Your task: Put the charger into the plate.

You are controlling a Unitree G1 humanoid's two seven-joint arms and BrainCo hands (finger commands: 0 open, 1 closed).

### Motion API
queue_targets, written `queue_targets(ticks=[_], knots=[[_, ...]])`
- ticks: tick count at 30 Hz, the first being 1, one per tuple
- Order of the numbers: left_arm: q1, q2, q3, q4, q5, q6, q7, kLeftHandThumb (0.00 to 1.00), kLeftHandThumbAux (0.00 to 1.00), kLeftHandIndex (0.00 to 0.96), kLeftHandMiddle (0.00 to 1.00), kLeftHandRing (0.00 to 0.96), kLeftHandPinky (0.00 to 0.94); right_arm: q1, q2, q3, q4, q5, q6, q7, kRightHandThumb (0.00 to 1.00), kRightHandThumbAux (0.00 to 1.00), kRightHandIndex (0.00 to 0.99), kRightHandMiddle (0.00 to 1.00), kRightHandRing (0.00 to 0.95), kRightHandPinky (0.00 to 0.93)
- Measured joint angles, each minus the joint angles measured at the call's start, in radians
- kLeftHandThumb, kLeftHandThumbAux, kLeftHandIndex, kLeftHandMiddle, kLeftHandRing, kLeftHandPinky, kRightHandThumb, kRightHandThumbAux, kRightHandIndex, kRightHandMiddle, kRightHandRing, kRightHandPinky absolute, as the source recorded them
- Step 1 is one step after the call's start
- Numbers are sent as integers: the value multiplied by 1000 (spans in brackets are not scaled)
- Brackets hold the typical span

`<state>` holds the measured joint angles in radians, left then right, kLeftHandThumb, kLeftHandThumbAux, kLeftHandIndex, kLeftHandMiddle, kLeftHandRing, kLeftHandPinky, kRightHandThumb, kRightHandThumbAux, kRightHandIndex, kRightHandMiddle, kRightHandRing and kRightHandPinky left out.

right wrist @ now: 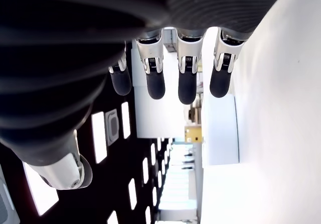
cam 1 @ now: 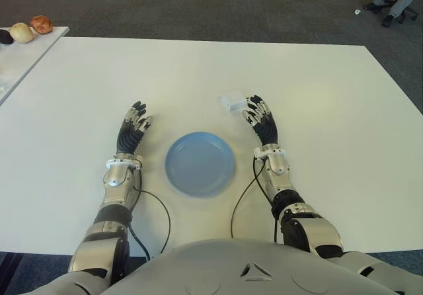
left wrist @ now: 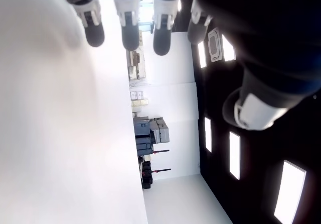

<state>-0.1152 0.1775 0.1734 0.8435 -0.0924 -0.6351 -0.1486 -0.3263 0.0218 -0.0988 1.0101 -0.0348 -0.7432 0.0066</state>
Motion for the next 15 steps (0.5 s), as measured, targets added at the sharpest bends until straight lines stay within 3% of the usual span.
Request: queue_targets(ticks=[15], knots=[[-2,-5,-2,0,5,-1,5,0,559,30,114,98,85,3,-3,-4,-10,1,0,1,326,640,123,146,147,196]])
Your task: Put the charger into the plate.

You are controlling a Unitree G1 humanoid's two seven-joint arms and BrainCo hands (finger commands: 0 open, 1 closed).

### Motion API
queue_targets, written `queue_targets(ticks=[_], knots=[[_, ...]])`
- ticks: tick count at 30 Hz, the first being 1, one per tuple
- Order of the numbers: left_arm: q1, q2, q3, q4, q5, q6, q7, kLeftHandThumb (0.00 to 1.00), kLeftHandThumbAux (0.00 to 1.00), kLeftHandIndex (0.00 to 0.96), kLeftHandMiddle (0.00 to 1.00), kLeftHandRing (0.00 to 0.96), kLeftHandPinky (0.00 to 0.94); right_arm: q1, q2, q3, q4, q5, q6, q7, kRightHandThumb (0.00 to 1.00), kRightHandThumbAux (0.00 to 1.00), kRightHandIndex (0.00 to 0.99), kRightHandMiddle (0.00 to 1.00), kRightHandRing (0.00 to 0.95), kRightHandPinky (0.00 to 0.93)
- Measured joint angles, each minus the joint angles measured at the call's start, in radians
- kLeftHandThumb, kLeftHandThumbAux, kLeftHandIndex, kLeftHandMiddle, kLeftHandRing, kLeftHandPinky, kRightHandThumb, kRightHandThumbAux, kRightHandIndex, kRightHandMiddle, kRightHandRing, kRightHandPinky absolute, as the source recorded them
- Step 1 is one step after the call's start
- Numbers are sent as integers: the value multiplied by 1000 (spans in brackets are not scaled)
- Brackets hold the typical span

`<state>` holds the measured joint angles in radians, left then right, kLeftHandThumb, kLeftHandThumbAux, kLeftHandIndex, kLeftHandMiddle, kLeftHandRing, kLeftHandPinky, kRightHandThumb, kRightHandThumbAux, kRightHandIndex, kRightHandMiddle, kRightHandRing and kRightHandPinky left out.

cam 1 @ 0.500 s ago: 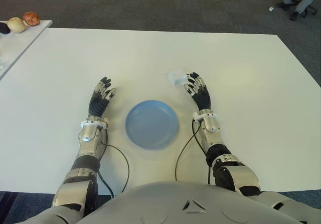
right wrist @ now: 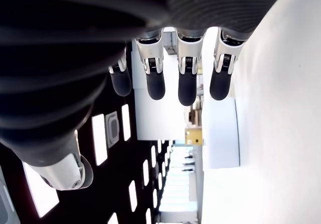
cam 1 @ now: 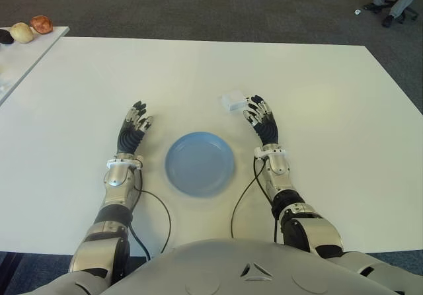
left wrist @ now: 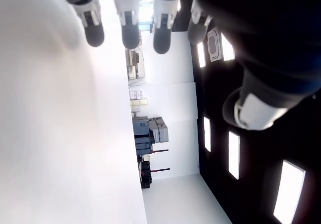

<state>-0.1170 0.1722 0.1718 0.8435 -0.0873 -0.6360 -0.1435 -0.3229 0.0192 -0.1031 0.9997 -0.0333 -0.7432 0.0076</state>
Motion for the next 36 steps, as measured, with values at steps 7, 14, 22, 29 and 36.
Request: queue_targets(ticks=[7,14,22,29,36], knots=[[-4,-4,0,0,0,0,4,0,564,29,113,97,83,27,-7,6,-80,-19,15,-58,415,622,135,157,161,221],[-9,-10,0,0,1,-1,5,0,563,30,113,97,88,57,3,16,-251,-113,194,-259,518,581,151,189,194,238],[-14,-22,-2,0,3,-1,5,0,566,29,114,98,88,-31,7,44,-352,-202,385,-405,564,545,116,192,193,226],[-19,-29,-6,0,9,-1,6,0,567,31,116,100,89,-109,7,106,-449,-323,540,-489,569,487,73,155,166,213],[-20,-31,-9,0,10,-1,6,0,572,27,117,102,91,-159,-8,166,-473,-387,603,-497,560,470,47,109,130,193]])
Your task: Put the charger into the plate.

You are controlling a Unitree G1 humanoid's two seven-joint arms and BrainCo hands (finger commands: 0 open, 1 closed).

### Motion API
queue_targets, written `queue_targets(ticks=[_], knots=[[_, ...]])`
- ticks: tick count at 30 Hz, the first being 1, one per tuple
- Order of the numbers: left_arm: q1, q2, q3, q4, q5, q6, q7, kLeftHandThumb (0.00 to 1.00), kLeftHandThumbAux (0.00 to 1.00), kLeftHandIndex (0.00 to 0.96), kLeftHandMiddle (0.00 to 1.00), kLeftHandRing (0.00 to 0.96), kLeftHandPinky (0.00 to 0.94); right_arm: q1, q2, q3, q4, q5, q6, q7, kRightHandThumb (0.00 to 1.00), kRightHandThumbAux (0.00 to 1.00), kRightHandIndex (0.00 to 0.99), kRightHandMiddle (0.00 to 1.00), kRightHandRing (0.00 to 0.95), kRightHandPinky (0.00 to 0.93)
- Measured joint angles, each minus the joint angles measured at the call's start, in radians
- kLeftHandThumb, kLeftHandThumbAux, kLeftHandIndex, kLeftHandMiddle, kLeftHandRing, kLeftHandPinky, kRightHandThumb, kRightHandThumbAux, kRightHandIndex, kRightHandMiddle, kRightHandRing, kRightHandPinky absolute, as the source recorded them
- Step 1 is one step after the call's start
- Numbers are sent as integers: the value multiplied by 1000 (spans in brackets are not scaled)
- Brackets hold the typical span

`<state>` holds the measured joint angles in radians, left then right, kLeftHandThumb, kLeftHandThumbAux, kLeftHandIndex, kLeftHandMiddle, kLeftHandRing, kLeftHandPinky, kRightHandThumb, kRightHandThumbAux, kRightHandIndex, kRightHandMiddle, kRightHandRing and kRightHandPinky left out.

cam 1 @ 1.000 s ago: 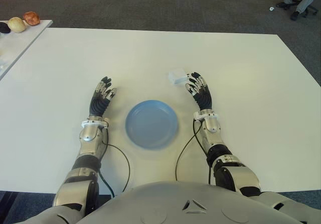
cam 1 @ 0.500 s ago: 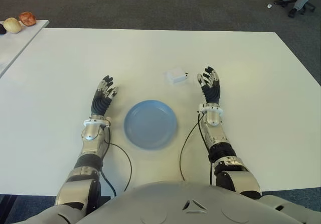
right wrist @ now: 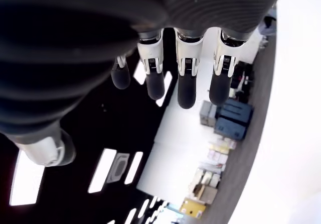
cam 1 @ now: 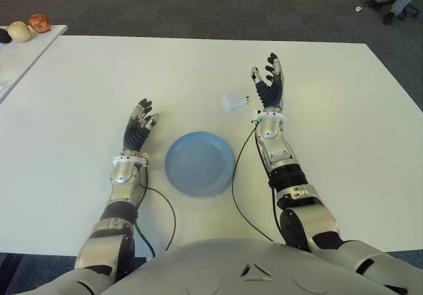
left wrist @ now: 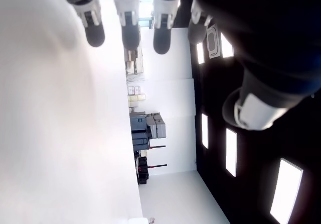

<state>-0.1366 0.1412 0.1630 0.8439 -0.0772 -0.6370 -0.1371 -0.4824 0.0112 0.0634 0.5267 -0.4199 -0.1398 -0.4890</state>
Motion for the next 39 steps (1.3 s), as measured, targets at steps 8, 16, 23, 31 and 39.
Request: queue_targets(ticks=[8,16,23,31,39], knots=[[0,-2,-6,-1,0,0,12,0,573,26,115,101,99,-140,-93,60,151,-53,-28,11,506,513,26,84,107,186],[0,-2,-11,-1,0,0,15,0,565,31,111,98,94,-295,-187,169,347,-146,-127,5,416,564,29,73,97,169],[0,-3,-12,-1,0,-3,15,0,568,33,113,100,102,-441,-210,274,531,-216,-164,28,261,601,23,31,46,61],[-2,-4,-16,-1,0,-3,15,0,579,34,106,95,96,-548,-211,427,709,-317,-224,127,86,551,1,1,2,2],[-1,-4,-17,-1,-1,-7,15,0,584,38,103,91,95,-533,-215,488,790,-339,-216,265,80,444,0,0,0,0]])
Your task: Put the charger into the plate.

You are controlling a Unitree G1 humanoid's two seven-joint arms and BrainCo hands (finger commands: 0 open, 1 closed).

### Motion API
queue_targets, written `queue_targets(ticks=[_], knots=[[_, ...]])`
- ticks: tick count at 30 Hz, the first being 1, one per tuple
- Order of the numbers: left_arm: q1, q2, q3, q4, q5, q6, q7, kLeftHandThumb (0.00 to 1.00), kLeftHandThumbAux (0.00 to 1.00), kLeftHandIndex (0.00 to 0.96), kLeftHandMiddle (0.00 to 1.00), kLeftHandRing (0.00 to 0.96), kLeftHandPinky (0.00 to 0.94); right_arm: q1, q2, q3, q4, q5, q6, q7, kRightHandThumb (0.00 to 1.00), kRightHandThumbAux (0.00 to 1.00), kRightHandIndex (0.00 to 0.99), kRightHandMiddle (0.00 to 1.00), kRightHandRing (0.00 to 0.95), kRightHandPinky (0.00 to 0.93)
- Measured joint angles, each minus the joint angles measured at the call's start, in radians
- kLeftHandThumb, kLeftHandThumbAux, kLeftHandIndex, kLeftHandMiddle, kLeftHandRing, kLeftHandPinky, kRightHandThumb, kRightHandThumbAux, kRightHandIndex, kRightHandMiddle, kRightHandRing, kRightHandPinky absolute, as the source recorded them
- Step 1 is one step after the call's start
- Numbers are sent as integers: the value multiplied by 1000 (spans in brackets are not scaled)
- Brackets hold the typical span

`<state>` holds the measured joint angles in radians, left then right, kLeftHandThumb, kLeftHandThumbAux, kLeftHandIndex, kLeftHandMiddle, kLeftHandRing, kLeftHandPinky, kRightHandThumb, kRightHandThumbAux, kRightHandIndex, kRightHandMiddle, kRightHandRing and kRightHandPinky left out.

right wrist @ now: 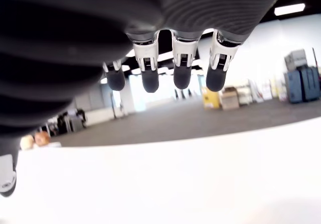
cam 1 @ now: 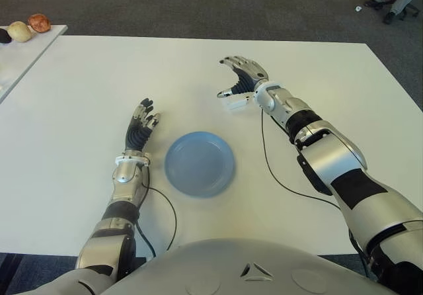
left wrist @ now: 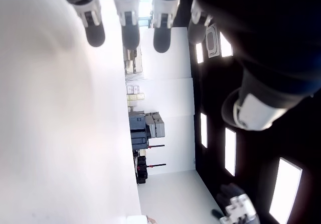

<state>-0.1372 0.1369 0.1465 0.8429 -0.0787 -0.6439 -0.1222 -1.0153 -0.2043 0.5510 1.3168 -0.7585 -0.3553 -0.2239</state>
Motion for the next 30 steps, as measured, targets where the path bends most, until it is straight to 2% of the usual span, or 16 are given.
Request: queue_targets(ticks=[8,17,30], knots=[[1,0,0,0,-1,-3,0,0,588,39,102,90,96,-3,-10,20,8,-1,41,64,82,406,0,0,0,0],[1,0,-1,0,-1,-3,0,0,587,41,99,88,91,-3,-4,59,9,-16,55,66,6,491,0,0,0,0],[1,-1,-1,-2,-2,-3,0,0,571,56,108,92,85,-2,5,64,11,-7,55,114,0,545,0,0,0,0]])
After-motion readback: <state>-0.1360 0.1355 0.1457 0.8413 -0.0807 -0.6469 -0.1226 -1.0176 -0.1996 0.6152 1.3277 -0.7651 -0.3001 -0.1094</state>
